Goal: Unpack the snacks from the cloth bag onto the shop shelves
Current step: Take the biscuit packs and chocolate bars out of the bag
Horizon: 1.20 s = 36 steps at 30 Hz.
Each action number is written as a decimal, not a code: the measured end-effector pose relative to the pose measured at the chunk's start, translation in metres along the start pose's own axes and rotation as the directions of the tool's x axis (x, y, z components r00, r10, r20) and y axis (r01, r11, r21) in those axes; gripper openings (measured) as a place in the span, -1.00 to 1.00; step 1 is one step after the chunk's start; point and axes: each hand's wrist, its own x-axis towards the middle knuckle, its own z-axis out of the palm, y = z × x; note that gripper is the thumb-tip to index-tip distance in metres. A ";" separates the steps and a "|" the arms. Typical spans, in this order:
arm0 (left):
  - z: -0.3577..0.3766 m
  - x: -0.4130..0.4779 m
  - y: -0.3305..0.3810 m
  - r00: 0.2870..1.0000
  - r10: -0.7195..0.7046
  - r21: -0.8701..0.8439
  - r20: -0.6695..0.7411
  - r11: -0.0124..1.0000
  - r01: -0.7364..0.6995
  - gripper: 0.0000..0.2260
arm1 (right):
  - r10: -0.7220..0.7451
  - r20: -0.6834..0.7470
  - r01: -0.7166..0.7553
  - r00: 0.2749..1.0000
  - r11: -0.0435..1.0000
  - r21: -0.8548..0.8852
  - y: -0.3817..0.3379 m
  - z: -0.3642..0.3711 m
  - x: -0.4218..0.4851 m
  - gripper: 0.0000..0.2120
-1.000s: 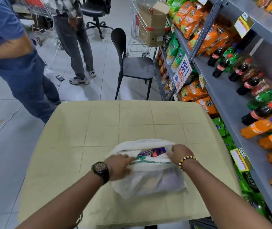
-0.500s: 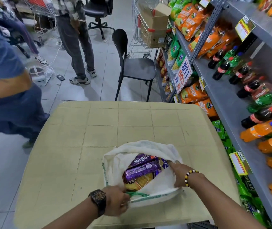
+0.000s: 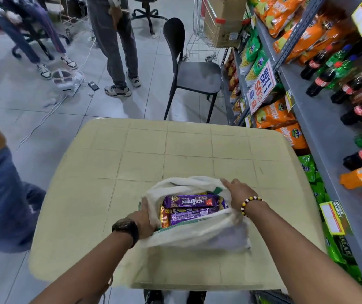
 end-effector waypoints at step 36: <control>0.024 0.090 -0.150 0.876 0.117 0.271 -0.468 0.962 0.016 -0.29 | -0.279 -0.171 0.306 0.945 0.939 0.159 -0.082 0.020 -0.004 -0.57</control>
